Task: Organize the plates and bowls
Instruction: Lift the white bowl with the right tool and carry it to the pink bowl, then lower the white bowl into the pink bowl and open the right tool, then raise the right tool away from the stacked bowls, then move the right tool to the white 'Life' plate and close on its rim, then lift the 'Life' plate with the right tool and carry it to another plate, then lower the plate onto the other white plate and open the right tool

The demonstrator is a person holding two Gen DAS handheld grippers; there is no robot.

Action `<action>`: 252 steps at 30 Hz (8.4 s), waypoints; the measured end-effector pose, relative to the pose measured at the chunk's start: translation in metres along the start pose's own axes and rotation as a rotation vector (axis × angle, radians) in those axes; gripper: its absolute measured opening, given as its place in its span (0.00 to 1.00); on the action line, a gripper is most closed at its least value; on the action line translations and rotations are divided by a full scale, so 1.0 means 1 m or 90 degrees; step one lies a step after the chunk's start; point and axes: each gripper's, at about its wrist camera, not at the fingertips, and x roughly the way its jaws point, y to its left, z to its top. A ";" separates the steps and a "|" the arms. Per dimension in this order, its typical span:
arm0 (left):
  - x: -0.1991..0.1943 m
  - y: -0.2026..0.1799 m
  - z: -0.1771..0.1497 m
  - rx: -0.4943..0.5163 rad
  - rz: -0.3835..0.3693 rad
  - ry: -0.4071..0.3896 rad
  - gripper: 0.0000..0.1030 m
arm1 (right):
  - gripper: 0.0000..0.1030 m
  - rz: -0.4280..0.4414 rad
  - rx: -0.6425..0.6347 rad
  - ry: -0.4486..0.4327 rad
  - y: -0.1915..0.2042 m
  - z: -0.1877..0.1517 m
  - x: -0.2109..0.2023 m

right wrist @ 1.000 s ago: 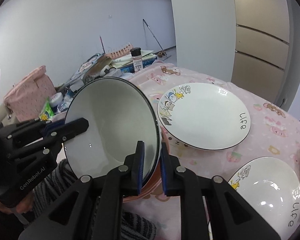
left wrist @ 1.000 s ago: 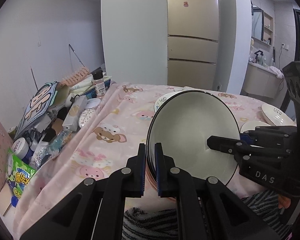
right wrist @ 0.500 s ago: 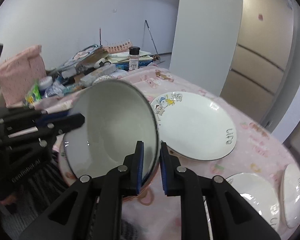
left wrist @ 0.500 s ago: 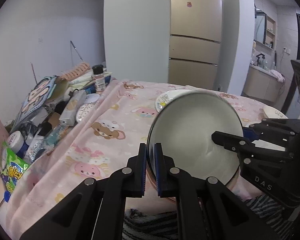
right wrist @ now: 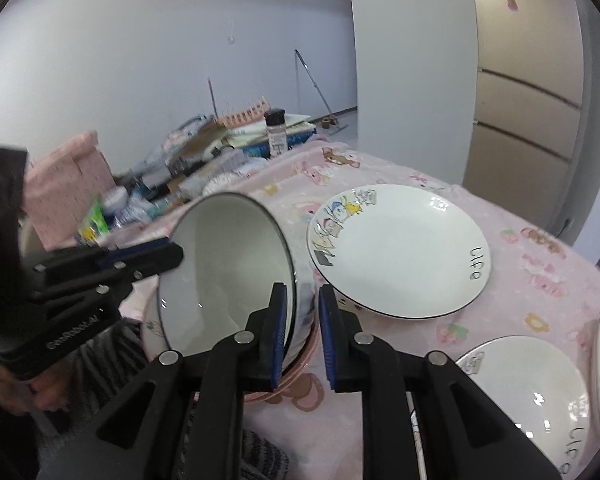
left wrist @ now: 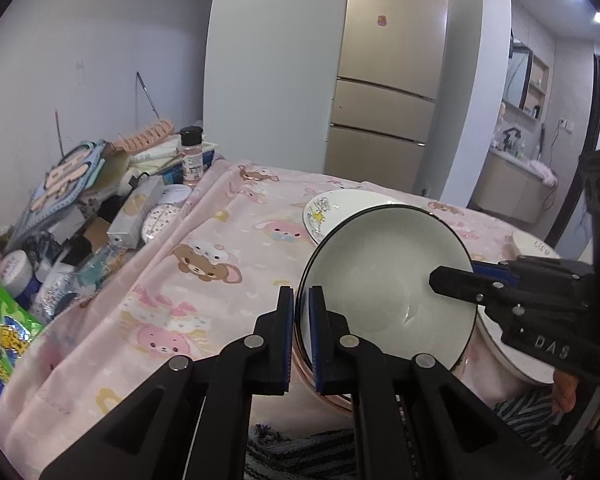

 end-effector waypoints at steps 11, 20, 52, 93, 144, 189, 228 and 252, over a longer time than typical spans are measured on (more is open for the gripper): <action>0.008 0.002 0.021 -0.018 -0.037 0.023 0.08 | 0.13 0.089 0.106 0.004 -0.029 0.009 0.012; 0.014 0.007 0.038 -0.036 -0.076 0.076 0.08 | 0.14 0.175 0.255 0.090 -0.059 0.008 0.025; 0.023 0.004 0.036 -0.011 -0.069 0.017 0.08 | 0.00 0.034 0.026 -0.032 -0.025 0.020 0.001; -0.074 -0.071 0.143 0.057 -0.160 -0.171 1.00 | 1.00 -0.137 -0.035 -0.256 -0.019 0.095 -0.177; 0.223 0.027 0.123 -0.069 -0.205 0.317 0.62 | 0.63 -0.049 0.250 0.081 -0.171 0.023 0.052; 0.205 0.001 0.126 0.034 -0.174 0.139 0.18 | 0.18 -0.117 0.185 0.040 -0.158 0.038 0.053; 0.035 -0.177 0.111 0.162 -0.263 0.092 0.19 | 0.18 -0.246 0.174 -0.064 -0.152 -0.019 -0.166; 0.095 -0.191 0.024 0.209 -0.196 0.188 0.19 | 0.21 -0.173 0.241 0.076 -0.180 -0.114 -0.114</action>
